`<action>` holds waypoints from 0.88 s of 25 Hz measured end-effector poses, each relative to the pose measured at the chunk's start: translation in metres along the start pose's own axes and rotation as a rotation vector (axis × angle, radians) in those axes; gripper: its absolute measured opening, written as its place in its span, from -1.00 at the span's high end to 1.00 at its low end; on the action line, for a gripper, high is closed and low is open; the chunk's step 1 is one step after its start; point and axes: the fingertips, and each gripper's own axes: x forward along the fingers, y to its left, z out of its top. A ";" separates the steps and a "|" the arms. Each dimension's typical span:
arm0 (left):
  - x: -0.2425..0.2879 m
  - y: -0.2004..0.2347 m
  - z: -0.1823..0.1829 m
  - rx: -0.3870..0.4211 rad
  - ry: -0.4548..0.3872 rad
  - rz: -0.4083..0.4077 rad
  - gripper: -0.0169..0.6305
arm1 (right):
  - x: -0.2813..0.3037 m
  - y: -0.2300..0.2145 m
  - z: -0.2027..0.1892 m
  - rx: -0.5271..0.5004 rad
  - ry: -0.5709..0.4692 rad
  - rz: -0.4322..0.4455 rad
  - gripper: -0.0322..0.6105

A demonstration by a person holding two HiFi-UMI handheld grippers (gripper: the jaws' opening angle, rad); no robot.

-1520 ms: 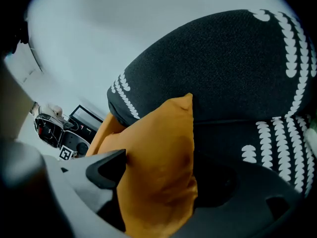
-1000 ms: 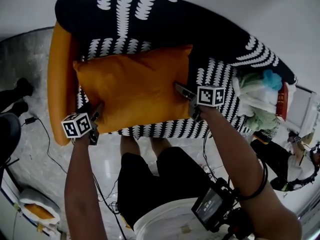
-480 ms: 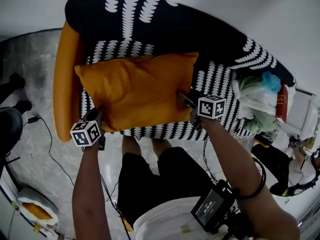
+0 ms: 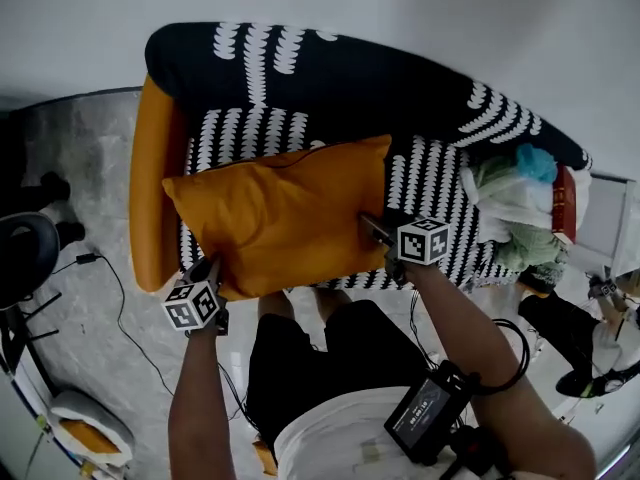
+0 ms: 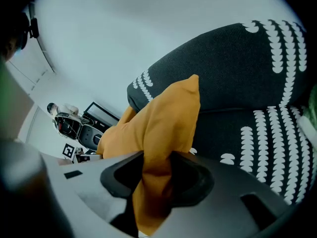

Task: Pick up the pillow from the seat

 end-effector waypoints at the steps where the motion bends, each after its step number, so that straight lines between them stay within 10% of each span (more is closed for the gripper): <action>1: -0.006 -0.003 -0.002 -0.005 0.000 0.002 0.79 | -0.004 0.003 0.000 -0.003 -0.002 0.003 0.39; 22: -0.095 -0.079 0.043 0.073 -0.074 0.037 0.81 | -0.098 0.049 0.043 -0.059 -0.074 0.079 0.40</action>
